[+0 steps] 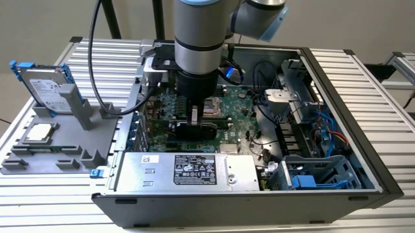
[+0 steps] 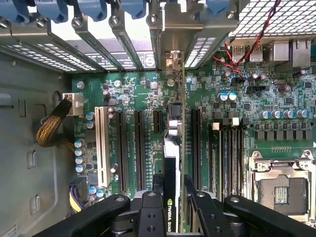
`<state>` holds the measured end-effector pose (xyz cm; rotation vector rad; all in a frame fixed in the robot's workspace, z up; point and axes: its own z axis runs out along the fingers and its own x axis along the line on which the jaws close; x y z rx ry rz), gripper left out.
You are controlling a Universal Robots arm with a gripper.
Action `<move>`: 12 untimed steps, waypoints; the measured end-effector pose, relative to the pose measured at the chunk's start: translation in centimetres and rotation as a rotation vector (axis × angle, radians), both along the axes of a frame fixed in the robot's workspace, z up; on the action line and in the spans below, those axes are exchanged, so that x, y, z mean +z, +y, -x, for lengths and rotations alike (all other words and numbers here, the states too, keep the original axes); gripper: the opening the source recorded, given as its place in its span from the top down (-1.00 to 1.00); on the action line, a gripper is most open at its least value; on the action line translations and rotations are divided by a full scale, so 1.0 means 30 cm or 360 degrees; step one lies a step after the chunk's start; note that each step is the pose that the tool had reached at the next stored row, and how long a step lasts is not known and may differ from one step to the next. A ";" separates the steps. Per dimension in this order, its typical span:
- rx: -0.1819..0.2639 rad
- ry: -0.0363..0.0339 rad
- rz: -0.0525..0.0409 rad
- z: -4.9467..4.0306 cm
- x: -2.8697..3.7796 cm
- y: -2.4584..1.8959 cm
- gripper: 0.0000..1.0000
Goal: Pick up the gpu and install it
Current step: 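Insert the gpu into the slot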
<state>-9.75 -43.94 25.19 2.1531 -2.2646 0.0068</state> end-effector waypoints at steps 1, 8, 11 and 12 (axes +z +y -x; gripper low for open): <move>0.0001 0.0000 -0.0001 0.000 0.000 0.000 1.00; 0.0006 0.0000 -0.0001 0.001 -0.004 -0.001 1.00; 0.0007 0.0000 -0.0001 0.003 -0.005 -0.001 1.00; 0.0007 0.0000 -0.0002 0.003 -0.004 -0.001 1.00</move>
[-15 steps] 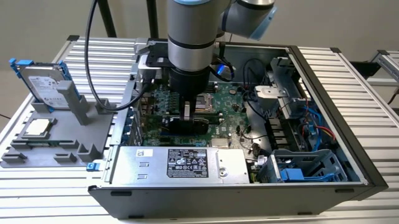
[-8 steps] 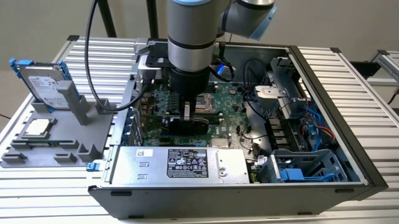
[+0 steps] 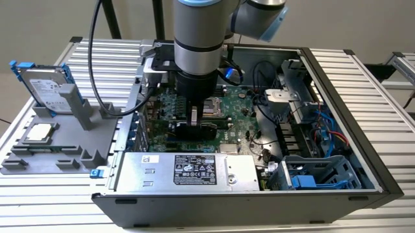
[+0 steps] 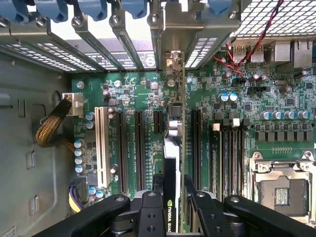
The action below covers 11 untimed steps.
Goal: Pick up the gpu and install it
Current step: 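Insert the gpu into the slot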
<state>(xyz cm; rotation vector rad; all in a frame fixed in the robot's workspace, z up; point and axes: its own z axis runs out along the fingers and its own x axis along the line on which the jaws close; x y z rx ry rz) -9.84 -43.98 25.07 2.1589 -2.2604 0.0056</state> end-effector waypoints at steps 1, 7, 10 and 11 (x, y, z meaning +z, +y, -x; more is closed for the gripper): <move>0.0001 -0.0001 -0.0001 0.000 0.003 0.000 1.00; 0.0006 0.0000 0.0000 0.000 0.009 0.003 1.00; 0.0013 0.0000 0.0001 0.000 0.010 0.008 1.00; 0.0017 0.0000 0.0001 0.000 0.010 0.010 1.00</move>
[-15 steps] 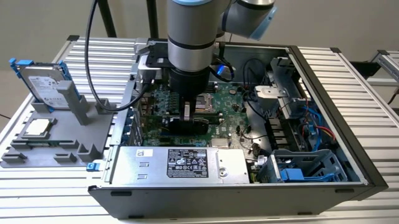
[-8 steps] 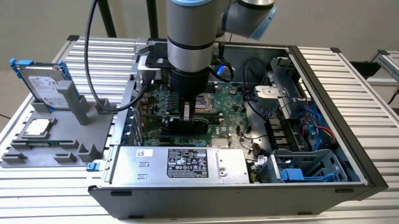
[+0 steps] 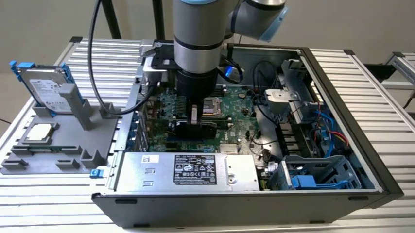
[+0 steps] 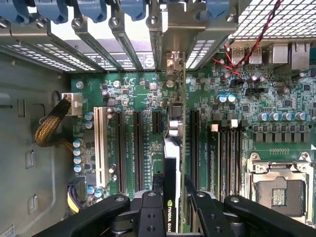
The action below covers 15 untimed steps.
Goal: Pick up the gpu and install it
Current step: 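Insert the gpu into the slot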
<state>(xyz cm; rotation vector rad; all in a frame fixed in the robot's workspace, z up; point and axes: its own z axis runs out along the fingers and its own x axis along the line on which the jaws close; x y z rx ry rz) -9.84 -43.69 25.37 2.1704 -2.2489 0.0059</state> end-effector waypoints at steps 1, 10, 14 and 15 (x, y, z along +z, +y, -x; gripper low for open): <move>0.0003 0.0000 0.0000 0.000 0.000 0.002 1.00; 0.0022 0.0000 -0.0001 0.000 -0.001 0.004 1.00; 0.0024 -0.0001 -0.0002 0.000 0.011 0.005 1.00; 0.0024 -0.0001 -0.0001 0.000 0.011 0.005 1.00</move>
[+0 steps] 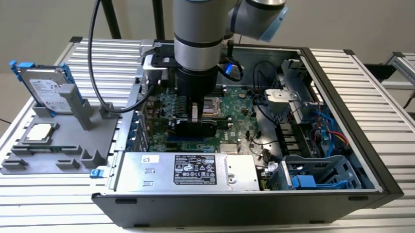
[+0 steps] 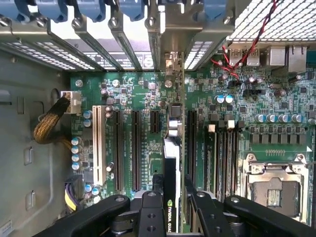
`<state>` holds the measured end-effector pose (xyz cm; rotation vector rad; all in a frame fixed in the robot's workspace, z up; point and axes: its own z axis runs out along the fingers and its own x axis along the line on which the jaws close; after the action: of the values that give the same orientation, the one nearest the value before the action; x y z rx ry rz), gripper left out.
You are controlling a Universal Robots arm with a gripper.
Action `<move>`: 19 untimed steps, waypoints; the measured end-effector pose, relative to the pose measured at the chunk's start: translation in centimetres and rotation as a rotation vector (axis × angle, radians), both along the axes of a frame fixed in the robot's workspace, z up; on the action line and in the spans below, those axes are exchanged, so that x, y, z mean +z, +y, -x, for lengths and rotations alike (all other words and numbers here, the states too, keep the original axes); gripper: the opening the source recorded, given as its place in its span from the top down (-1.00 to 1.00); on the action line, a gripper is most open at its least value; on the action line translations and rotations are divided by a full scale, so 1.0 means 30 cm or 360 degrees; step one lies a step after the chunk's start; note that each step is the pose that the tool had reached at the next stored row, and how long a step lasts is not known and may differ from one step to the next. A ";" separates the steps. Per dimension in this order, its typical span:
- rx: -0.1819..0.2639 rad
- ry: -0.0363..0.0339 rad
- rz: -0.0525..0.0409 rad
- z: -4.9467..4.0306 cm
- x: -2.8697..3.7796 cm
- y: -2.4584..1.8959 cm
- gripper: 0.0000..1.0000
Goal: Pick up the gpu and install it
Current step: 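Insert the gpu into the slot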
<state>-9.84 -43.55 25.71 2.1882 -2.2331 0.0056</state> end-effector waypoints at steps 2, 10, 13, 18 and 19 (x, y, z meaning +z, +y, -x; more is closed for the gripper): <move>0.0001 0.0000 0.0001 0.000 0.001 0.000 1.00; 0.0001 0.0001 0.0002 0.000 -0.016 0.000 1.00; 0.0001 0.0001 0.0002 0.000 -0.018 0.000 1.00; 0.0001 0.0001 0.0001 0.000 -0.018 0.000 1.00; 0.0001 0.0000 0.0001 0.001 -0.019 -0.001 1.00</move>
<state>-9.86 -43.57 25.15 2.1881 -2.2323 0.0061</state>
